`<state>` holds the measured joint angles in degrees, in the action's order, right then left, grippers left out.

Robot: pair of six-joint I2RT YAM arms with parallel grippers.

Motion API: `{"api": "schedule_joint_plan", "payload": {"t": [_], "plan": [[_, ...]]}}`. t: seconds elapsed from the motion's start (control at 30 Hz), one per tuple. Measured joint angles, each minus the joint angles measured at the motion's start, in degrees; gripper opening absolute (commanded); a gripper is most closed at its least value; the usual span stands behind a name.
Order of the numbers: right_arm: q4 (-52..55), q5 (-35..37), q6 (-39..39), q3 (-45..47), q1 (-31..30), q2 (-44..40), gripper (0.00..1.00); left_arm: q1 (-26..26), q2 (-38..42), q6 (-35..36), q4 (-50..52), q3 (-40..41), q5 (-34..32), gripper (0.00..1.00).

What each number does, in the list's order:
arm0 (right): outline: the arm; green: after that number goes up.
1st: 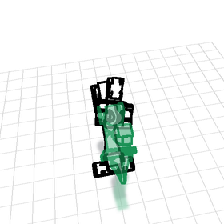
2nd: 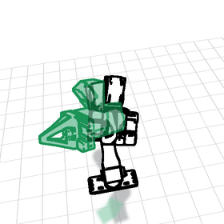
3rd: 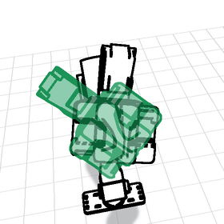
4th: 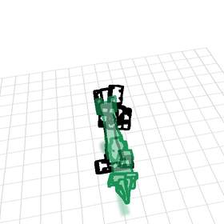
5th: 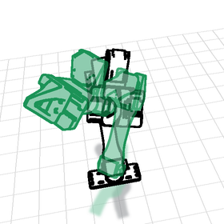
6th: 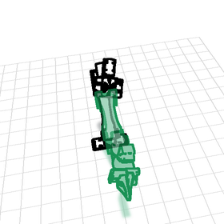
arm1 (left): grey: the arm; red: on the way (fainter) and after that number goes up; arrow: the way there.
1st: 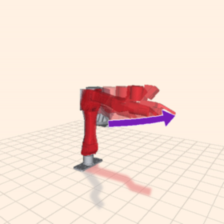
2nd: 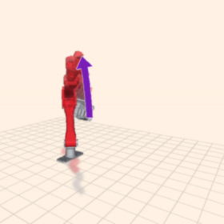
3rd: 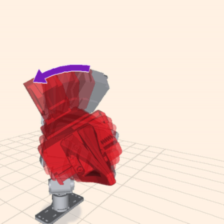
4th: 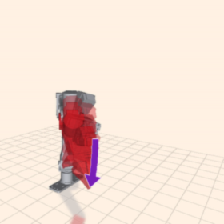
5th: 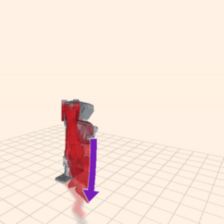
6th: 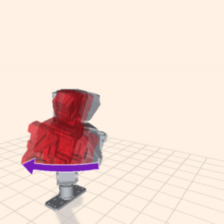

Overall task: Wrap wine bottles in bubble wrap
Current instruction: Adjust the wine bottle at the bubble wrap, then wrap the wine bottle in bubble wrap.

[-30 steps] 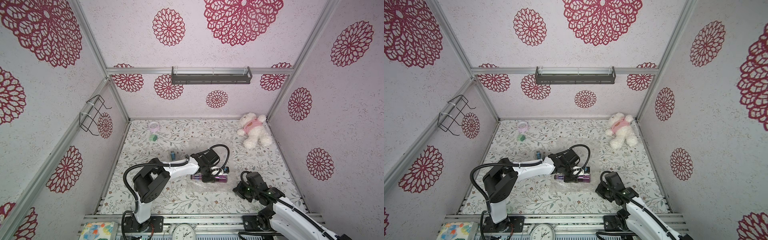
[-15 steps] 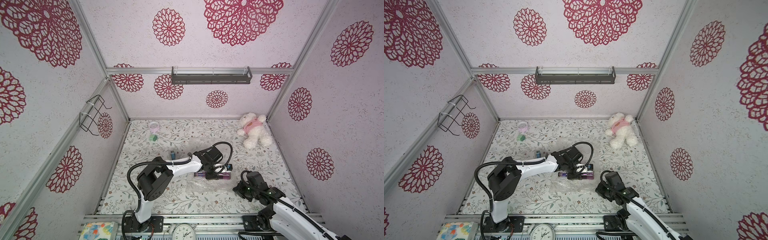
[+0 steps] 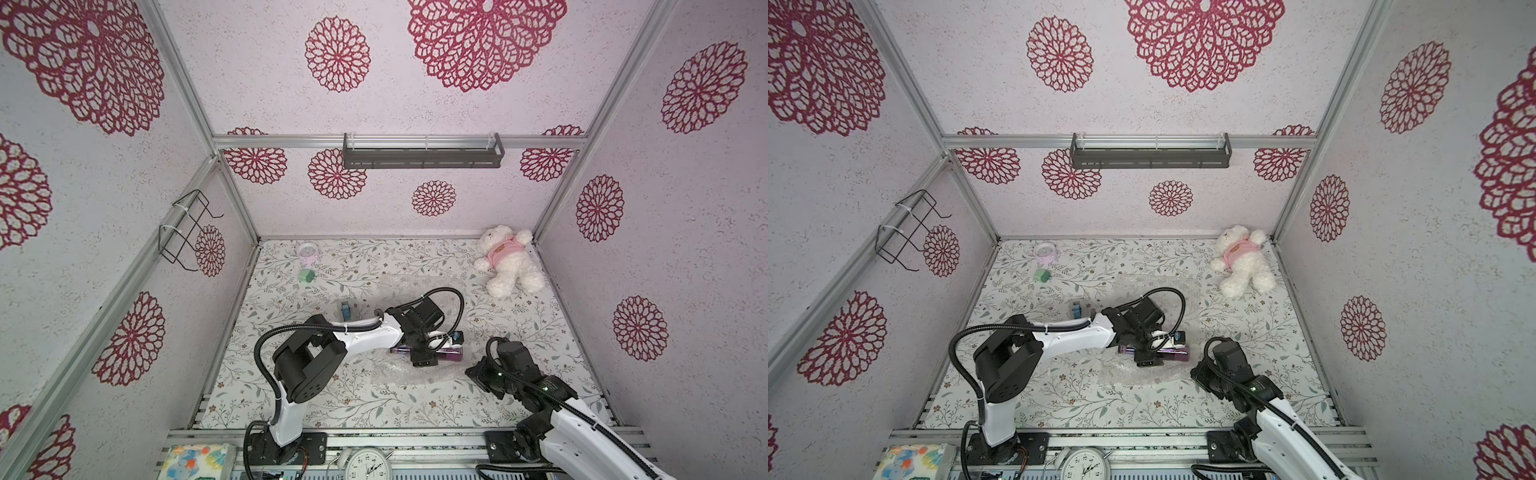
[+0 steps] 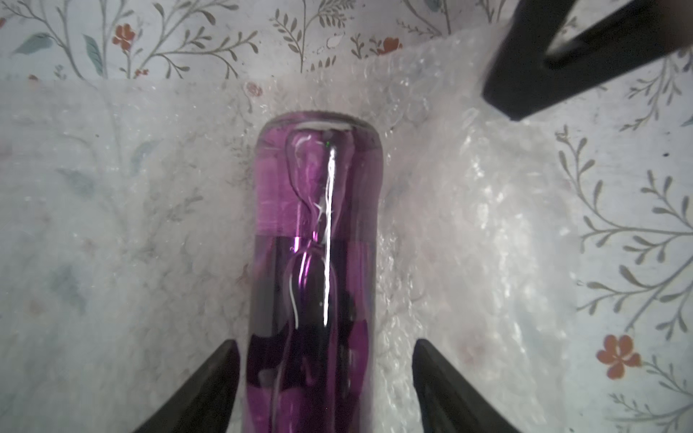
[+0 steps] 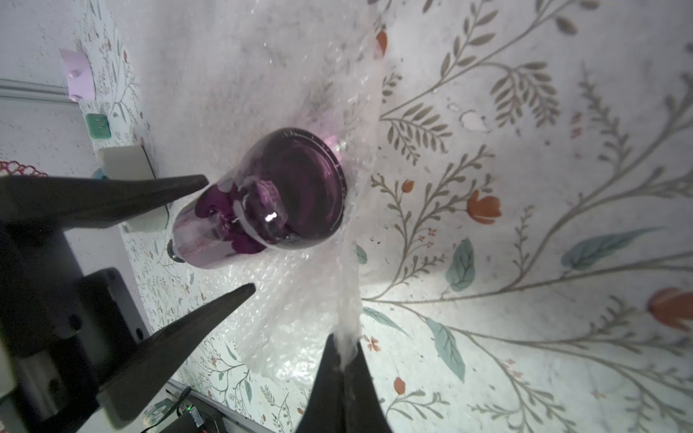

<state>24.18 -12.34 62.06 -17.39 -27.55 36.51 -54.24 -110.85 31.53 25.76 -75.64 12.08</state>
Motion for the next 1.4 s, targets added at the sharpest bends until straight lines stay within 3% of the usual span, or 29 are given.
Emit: {"api": "schedule_joint_plan", "payload": {"t": [0.23, 0.33, 0.5, 0.6, 0.7, 0.8, 0.9, 0.97, 1.07, 1.3, 1.4], "plan": [[-0.85, 0.57, 2.84, 0.00, 0.74, -2.34, 0.00, -0.81, 12.22, -2.34, -5.79, 8.39, -1.81, 0.76], [-1.11, 0.57, 3.65, 0.00, 1.01, -2.51, 0.00, -3.76, 16.83, -3.19, -9.46, 14.19, -4.55, 0.77], [-1.38, 0.57, 4.50, 0.07, 1.29, -2.64, 0.00, -9.16, 16.90, -5.27, -13.42, 19.43, -8.00, 0.79], [-1.51, 0.57, 4.98, 0.09, 1.44, -2.95, 0.00, -9.64, 15.47, -6.19, -14.73, 19.98, -9.94, 0.78], [-1.70, 0.57, 5.11, 0.09, 1.57, -3.39, 0.00, -9.64, 13.84, -6.62, -16.00, 19.78, -12.63, 0.69], [-1.62, 0.55, 5.14, 0.09, 1.70, -3.74, 0.08, -9.64, 13.20, -7.02, -16.33, 19.61, -14.80, 0.46], [-1.05, 0.59, 4.87, 0.02, 1.79, -3.82, 0.20, -9.64, 13.20, -6.49, -15.87, 18.45, -15.93, 0.27], [0.22, 0.81, 4.31, -0.35, 1.90, -4.00, 0.35, -9.64, 13.14, -6.12, -15.41, 17.11, -16.22, 0.17], [2.86, 1.99, 2.69, -2.34, 1.92, -3.85, 0.46, -9.64, 12.55, -5.81, -14.56, 14.71, -16.31, 0.13], [8.85, 6.08, -5.57, -12.87, 2.36, 2.67, 0.50, -8.79, 10.05, -4.83, -11.76, 10.54, -15.50, 0.07], [8.87, 5.86, -9.99, -16.83, 3.28, 9.03, 0.51, -8.07, 9.18, -4.55, -9.97, 9.31, -14.73, 0.10]]}}
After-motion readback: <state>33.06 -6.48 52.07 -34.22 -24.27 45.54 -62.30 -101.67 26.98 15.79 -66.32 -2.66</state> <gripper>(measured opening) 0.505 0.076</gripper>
